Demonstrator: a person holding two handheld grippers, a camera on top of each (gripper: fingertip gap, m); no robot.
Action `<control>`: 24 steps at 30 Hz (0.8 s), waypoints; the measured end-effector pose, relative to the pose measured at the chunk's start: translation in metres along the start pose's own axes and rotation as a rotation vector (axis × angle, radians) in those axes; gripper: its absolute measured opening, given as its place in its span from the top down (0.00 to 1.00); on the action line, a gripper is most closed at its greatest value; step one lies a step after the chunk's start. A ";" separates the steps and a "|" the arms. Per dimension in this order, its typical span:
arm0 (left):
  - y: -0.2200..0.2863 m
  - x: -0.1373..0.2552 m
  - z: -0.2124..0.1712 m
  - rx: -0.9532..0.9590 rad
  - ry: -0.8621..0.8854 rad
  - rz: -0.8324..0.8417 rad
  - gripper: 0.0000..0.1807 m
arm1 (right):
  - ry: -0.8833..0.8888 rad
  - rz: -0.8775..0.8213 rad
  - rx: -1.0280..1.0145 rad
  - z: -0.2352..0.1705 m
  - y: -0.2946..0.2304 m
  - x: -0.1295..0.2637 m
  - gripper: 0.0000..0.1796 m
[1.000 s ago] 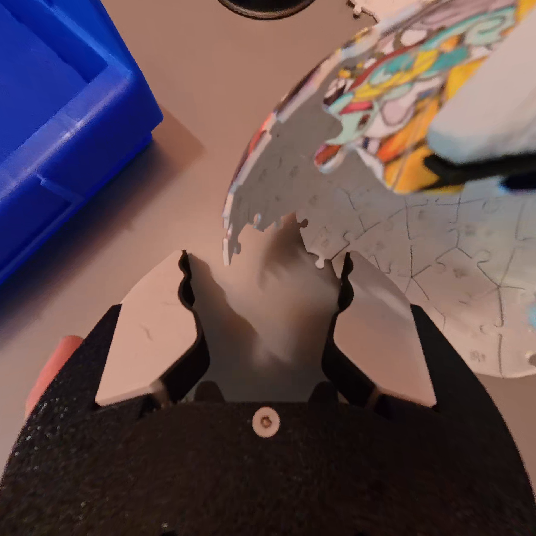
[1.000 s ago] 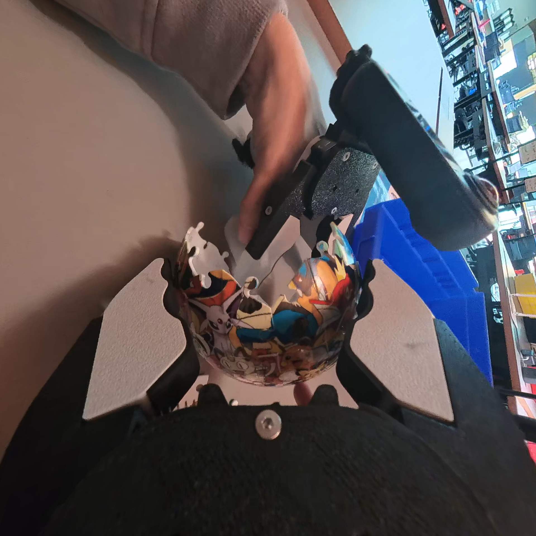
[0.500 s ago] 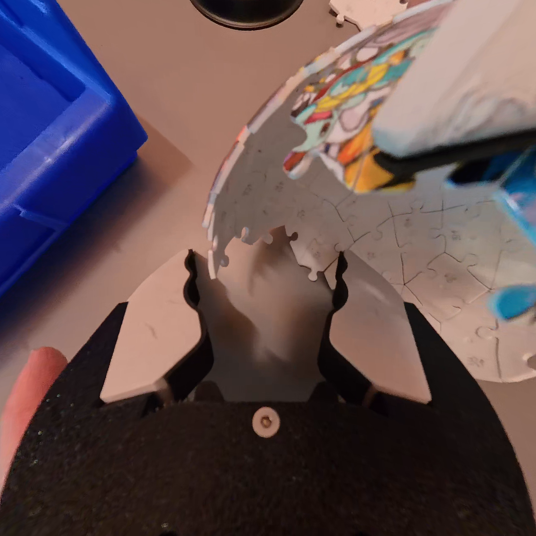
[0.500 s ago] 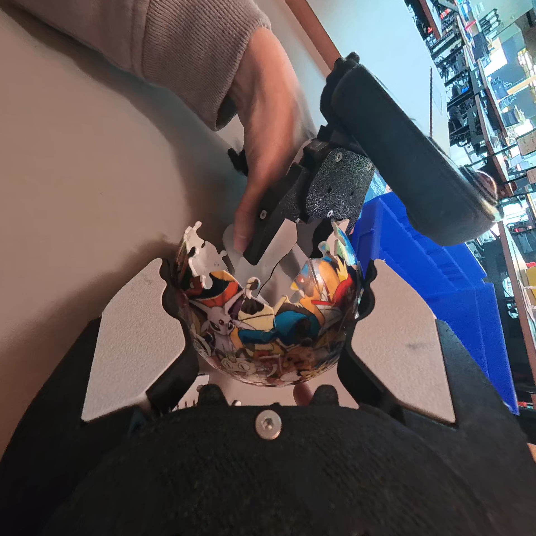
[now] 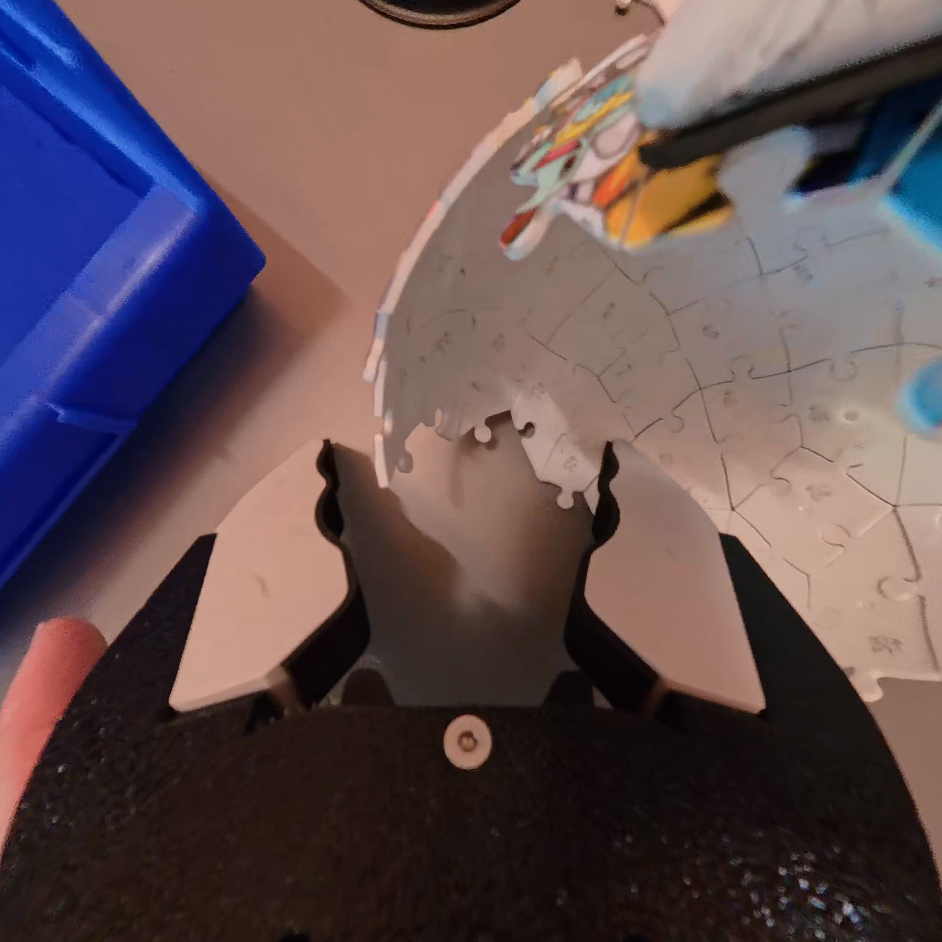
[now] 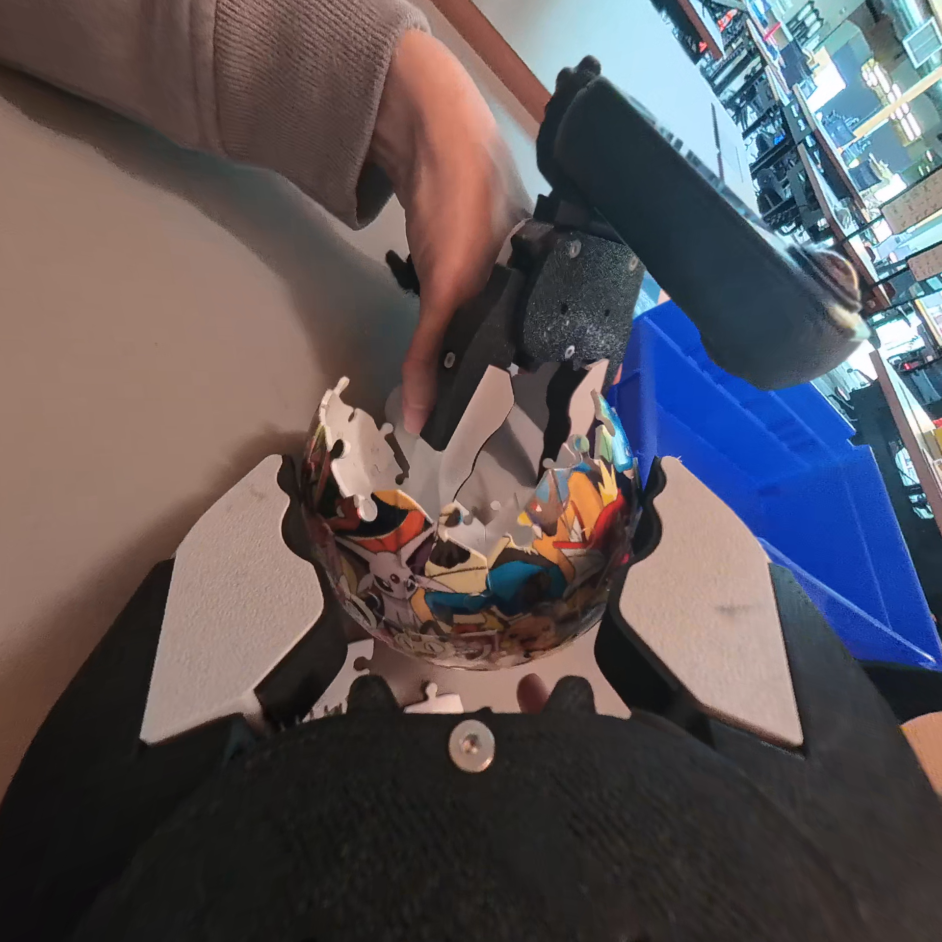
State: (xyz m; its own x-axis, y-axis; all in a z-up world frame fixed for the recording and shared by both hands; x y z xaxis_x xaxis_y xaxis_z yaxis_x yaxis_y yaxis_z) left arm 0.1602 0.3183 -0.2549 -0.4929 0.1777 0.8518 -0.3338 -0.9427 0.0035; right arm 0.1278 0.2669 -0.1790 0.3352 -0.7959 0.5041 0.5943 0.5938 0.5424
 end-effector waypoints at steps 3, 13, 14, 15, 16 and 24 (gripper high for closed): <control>-0.002 -0.002 0.001 0.000 -0.032 -0.006 0.44 | 0.010 -0.014 -0.007 -0.002 0.001 0.001 0.30; -0.010 0.021 -0.007 0.107 0.129 0.005 0.44 | -0.058 -0.080 0.159 0.000 -0.010 0.001 0.29; -0.008 0.024 -0.009 0.117 0.140 -0.002 0.44 | -0.066 -0.086 0.181 0.000 -0.011 0.001 0.29; -0.004 0.029 -0.011 0.126 0.156 -0.009 0.45 | -0.070 -0.092 0.195 0.001 -0.012 0.000 0.29; -0.002 0.033 -0.012 0.134 0.177 -0.016 0.46 | -0.072 -0.095 0.201 0.002 -0.012 -0.001 0.29; 0.034 0.079 -0.023 -0.283 0.451 -0.037 0.66 | -0.049 -0.106 0.161 -0.009 -0.007 0.005 0.28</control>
State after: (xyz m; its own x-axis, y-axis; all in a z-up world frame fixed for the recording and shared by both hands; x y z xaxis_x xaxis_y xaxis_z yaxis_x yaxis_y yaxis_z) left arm 0.0914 0.3065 -0.1998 -0.7520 0.3721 0.5440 -0.5307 -0.8314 -0.1649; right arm 0.1315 0.2574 -0.1860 0.2386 -0.8504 0.4689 0.4986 0.5216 0.6924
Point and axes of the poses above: each gripper's, where its closed fingertips meet, x back along the fingers, z out of its top, y = z × x across the jaws, the point moved 1 cm from there along x, back along the fingers, and after that the axes turned 3 degrees about -y, right-handed, at the moved point
